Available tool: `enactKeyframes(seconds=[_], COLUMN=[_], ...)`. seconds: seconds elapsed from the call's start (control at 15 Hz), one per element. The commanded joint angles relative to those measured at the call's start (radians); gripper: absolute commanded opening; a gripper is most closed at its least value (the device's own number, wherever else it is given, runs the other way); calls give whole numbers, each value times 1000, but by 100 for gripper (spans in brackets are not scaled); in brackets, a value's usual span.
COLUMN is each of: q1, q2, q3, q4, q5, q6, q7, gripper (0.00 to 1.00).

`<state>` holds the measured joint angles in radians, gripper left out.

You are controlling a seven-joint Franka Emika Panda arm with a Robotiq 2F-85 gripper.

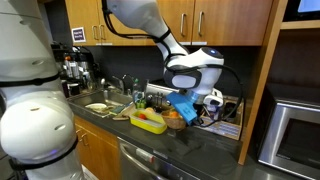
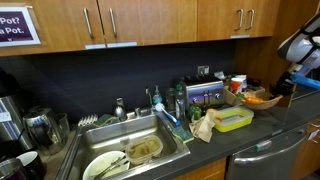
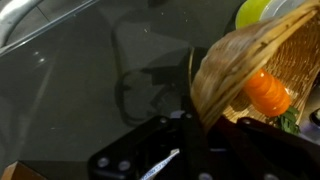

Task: Put the basket on the counter then put the carrot in the yellow container.

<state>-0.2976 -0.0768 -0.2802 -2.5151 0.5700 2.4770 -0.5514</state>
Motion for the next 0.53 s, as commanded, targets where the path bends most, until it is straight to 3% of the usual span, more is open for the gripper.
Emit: enactKeyframes(seconds=[0.0,0.47], q1=[16,21], q2=[-67,-33], q3=[-8,-40], q4=[-64,-83], q5=[-31,-1], q6=[61,93], q7=[65,23], gripper=[1,1])
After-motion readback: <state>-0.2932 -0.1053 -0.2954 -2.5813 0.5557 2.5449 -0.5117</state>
